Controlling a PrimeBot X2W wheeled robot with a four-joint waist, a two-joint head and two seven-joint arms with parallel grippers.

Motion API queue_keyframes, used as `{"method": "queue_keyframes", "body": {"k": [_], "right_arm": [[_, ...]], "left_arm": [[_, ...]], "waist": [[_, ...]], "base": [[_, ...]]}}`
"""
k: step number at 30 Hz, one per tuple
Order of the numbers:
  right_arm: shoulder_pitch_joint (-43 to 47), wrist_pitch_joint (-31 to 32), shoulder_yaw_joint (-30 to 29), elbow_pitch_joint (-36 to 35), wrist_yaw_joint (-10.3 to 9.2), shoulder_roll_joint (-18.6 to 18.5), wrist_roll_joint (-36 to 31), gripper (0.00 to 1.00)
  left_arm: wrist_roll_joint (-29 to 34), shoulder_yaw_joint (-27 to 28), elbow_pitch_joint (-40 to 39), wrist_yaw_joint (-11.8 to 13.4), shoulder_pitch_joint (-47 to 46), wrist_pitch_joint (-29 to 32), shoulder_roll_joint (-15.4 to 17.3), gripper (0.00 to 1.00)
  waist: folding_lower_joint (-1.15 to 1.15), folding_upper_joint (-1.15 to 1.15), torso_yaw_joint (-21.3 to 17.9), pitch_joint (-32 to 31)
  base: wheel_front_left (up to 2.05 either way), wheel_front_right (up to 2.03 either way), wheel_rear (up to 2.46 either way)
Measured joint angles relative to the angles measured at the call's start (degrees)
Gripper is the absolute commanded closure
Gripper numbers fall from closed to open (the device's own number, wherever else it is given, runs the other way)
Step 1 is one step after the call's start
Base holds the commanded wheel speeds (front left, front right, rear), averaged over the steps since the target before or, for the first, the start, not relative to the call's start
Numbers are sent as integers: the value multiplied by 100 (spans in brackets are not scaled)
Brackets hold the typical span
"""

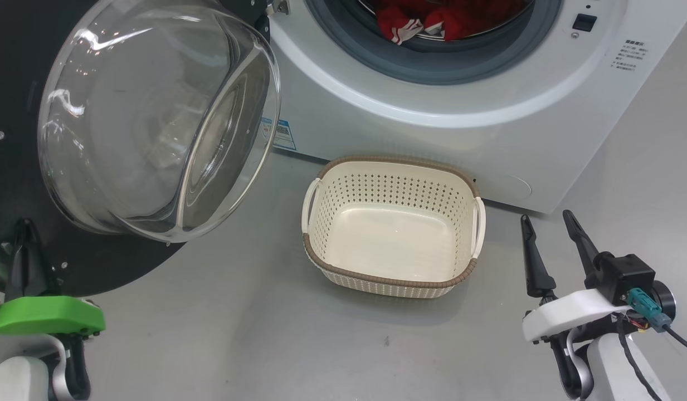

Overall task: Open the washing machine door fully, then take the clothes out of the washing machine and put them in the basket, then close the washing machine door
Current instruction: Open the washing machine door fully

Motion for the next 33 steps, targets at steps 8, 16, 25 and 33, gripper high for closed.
{"method": "queue_keyframes", "body": {"k": [8,16,25,33], "right_arm": [[-42,0,2,58,10,0,-3,0],[-36,0,99,132,65,0,30,0],[105,0,171,166,67,1,236,0],[224,0,302,158,67,3,326,0]], "left_arm": [[170,-202,16,26,12,-19,-11,100],[271,-303,-90,26,227,-64,-65,100],[475,-489,-407,26,756,-104,-107,100],[617,-755,-736,13,1170,-104,-126,100]], "waist": [[0,0,-14,-66],[0,0,-66,-214],[0,0,-182,-487],[0,0,-290,-702]], "base": [[0,0,0],[0,0,0],[0,0,0],[0,0,0]]}}
